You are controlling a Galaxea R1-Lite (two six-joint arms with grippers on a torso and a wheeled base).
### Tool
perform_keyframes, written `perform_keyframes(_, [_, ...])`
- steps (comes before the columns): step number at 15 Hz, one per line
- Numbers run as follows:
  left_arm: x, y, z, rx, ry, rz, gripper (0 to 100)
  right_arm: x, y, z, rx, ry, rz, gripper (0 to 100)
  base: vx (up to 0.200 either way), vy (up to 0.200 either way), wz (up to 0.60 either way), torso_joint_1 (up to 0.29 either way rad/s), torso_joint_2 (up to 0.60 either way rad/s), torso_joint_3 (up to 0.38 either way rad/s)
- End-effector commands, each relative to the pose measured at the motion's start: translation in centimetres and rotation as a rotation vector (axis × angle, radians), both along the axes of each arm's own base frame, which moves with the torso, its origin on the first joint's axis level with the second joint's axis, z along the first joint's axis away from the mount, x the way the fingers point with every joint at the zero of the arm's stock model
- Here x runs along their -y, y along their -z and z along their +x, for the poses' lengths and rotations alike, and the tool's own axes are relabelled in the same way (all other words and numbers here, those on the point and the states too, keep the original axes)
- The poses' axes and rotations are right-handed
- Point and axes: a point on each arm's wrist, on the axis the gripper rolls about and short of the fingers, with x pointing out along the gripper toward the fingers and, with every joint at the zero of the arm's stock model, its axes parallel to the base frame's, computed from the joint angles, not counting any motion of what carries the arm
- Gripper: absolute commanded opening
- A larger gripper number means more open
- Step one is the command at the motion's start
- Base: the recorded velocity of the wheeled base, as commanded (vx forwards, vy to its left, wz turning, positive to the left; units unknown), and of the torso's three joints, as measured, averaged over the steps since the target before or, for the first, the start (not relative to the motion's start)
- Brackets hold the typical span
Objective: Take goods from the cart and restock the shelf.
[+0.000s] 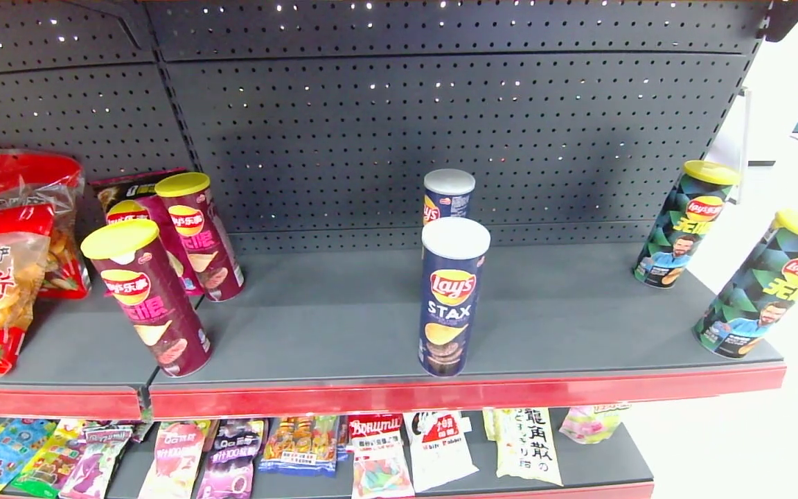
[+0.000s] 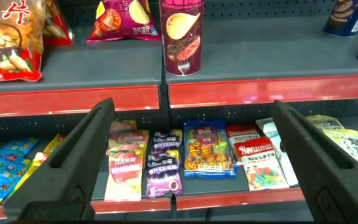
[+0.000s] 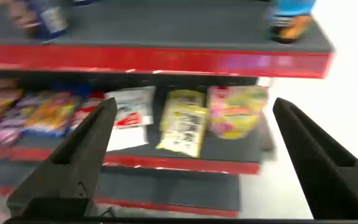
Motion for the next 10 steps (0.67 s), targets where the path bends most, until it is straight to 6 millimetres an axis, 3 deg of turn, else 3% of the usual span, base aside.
perform_keyframes(1, [0.0, 0.0, 0.0, 0.000, 0.000, 0.000, 100, 0.7, 0.3, -0.3, 0.065, -0.152, 0.022, 100, 0.000, 0.000, 0.00, 0.000, 0.00, 0.000])
perform_keyframes(6, [0.0, 0.0, 0.0, 0.000, 0.000, -0.002, 100, 0.0, 0.1, 0.5, -0.044, 0.190, -0.045, 100, 0.000, 0.000, 0.00, 0.000, 0.00, 0.000])
perform_keyframes(10, [0.0, 0.0, 0.0, 0.000, 0.000, -0.002, 100, -0.5, 0.2, -0.1, 0.007, 0.493, -0.036, 100, 0.000, 0.000, 0.00, 0.000, 0.00, 0.000])
